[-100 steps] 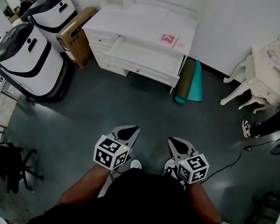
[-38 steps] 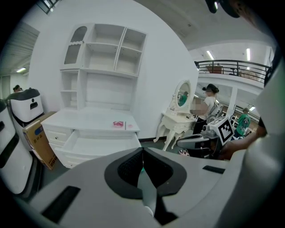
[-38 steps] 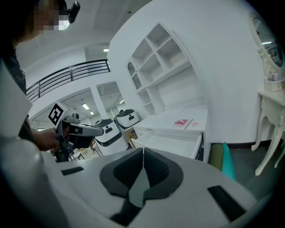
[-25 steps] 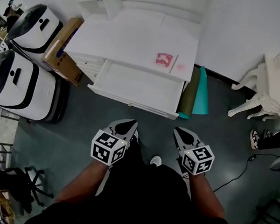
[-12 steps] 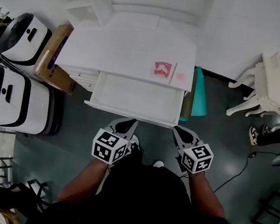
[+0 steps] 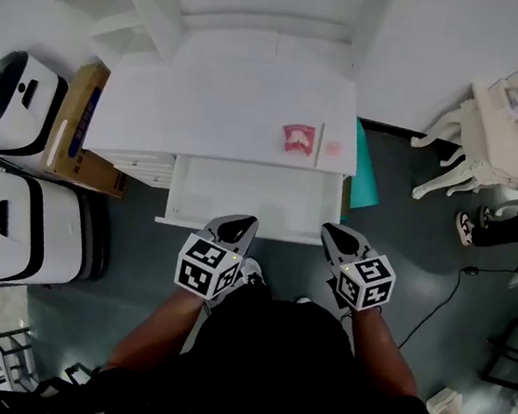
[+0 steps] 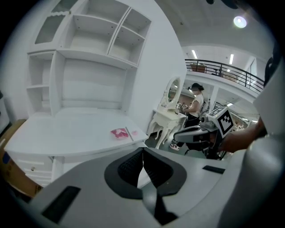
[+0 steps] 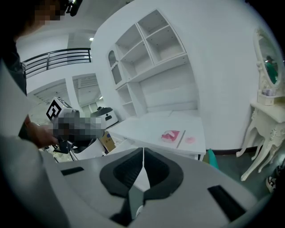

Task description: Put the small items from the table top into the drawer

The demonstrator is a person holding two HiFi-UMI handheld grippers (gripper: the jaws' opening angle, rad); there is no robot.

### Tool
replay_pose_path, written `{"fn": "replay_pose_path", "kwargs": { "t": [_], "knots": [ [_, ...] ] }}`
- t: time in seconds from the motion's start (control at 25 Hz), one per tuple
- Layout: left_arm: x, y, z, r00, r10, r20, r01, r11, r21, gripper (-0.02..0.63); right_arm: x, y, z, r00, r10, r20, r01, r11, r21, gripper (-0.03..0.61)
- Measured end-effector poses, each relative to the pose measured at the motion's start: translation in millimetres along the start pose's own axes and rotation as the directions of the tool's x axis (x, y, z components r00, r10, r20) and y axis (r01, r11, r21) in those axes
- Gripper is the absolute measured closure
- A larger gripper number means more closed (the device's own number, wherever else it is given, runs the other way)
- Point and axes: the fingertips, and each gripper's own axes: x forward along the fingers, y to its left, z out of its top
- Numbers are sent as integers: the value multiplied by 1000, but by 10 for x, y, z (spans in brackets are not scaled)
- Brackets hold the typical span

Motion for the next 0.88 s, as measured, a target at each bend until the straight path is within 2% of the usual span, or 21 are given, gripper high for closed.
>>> {"fn": "replay_pose_path", "kwargs": {
  "t": [0.2, 0.48, 0.68, 0.88],
  "knots": [
    [79, 145, -6, 997, -67, -28, 68, 996, 55, 603, 142, -163, 40, 993, -116, -17, 115, 991, -65, 549],
    [122, 260, 45, 995, -94, -32, 96, 993, 64, 603, 286, -402, 122, 983, -180, -24, 180, 983, -33, 549],
    [152, 350, 71, 998, -65, -22, 66, 997, 48, 603, 396, -630, 274, 981, -195, -20, 193, 978, -77, 549],
    [232, 476, 119, 1000, 2, -14, -2, 1000, 9, 603, 584, -895, 327, 980, -186, -66, 174, 972, -160, 549]
  ]
}}
